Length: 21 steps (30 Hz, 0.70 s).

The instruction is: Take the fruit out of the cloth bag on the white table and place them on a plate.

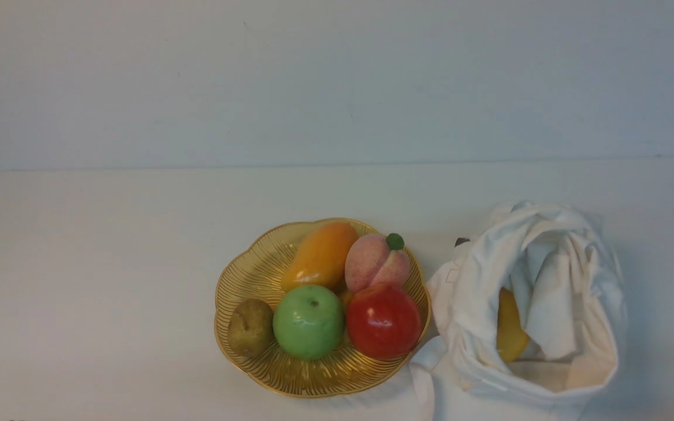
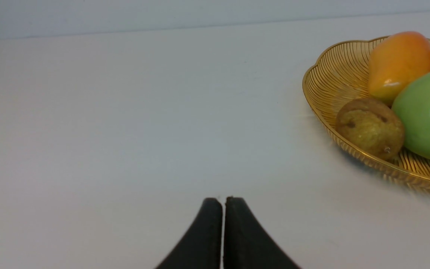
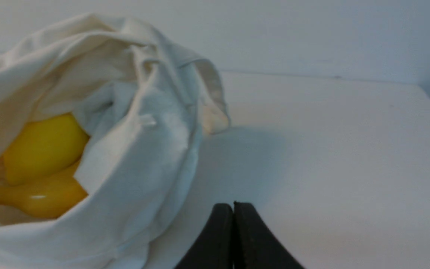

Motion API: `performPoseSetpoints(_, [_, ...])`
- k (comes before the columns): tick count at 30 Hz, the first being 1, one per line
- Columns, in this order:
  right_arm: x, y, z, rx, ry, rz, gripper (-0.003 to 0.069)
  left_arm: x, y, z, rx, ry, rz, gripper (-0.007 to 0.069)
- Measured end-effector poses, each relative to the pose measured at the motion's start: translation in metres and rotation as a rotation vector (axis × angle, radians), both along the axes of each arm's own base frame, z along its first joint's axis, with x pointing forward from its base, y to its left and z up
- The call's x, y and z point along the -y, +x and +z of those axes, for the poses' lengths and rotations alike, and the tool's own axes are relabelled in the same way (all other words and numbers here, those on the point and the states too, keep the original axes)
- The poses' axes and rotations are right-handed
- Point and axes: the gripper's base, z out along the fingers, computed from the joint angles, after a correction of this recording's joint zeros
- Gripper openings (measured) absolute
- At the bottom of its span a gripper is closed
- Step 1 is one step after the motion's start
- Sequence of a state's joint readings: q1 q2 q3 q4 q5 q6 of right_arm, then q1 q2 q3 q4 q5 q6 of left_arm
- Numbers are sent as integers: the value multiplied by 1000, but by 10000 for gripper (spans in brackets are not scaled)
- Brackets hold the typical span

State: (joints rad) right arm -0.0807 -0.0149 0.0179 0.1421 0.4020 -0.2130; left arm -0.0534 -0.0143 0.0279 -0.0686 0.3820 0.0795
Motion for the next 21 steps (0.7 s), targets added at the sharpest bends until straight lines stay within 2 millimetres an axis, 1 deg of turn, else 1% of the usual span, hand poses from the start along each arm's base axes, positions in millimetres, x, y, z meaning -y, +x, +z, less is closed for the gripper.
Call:
performPoseSetpoints(8, [1, 0, 0, 0, 0, -14, -14, 0, 0, 0, 0, 0, 0, -8])
performPoseSetpoints(14, [-4, 0, 0, 0, 0, 75, -14, 0, 0, 0, 0, 0, 0, -8])
performPoseSetpoints(21, [-4, 0, 0, 0, 0, 81, -14, 0, 0, 0, 0, 0, 0, -8])
